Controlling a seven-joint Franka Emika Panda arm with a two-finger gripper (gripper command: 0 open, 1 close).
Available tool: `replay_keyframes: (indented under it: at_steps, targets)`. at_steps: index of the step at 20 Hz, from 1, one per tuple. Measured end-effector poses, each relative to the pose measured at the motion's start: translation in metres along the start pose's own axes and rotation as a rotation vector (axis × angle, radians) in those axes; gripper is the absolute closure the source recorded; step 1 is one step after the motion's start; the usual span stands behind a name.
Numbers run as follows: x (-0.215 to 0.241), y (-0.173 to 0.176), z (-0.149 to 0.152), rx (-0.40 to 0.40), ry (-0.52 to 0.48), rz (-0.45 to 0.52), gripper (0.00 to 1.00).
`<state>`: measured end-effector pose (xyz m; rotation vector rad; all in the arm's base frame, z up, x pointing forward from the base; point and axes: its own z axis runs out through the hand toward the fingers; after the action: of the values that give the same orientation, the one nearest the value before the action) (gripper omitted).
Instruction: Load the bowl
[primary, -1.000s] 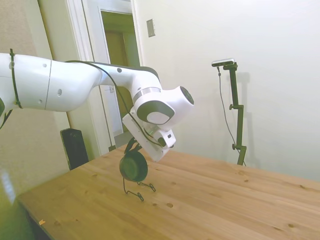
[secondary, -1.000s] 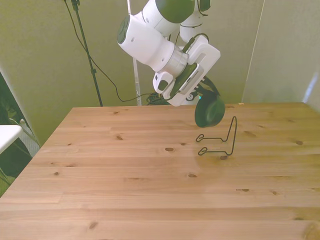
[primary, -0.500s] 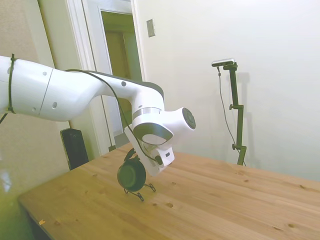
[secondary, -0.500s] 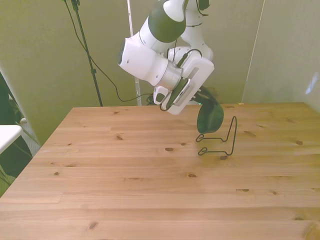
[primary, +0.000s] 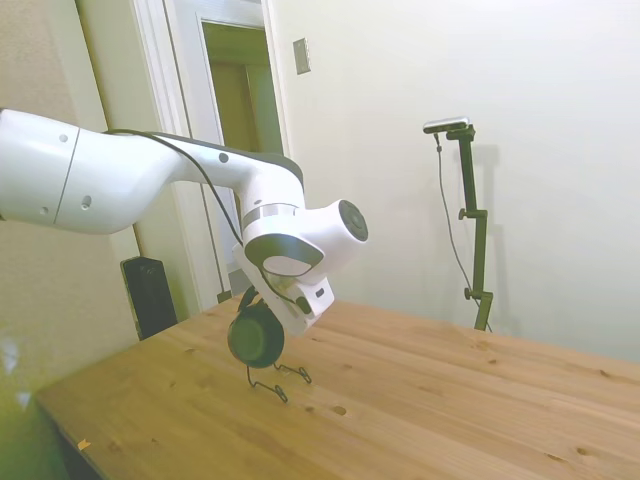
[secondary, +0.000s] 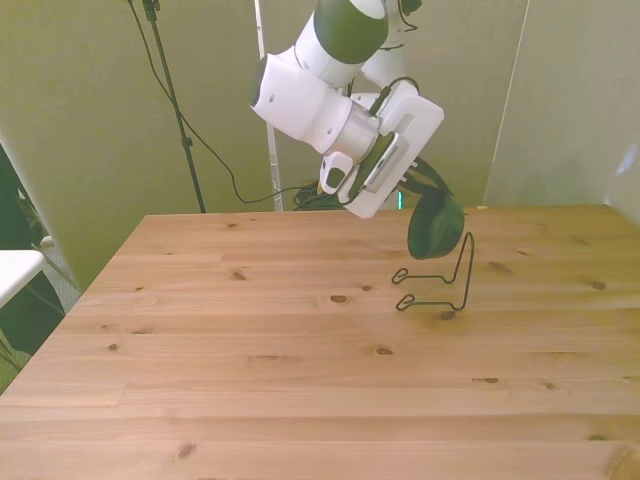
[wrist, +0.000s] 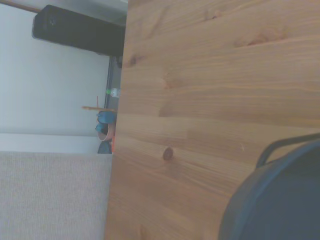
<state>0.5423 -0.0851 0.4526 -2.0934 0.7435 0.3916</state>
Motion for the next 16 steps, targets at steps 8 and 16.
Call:
replay_keyframes:
  at_steps: [8,16]
  targets:
    - [0.014,0.005,0.007,-0.006,0.016,0.017,1.00]
    - [0.029,0.014,0.011,-0.009,0.011,0.034,1.00]
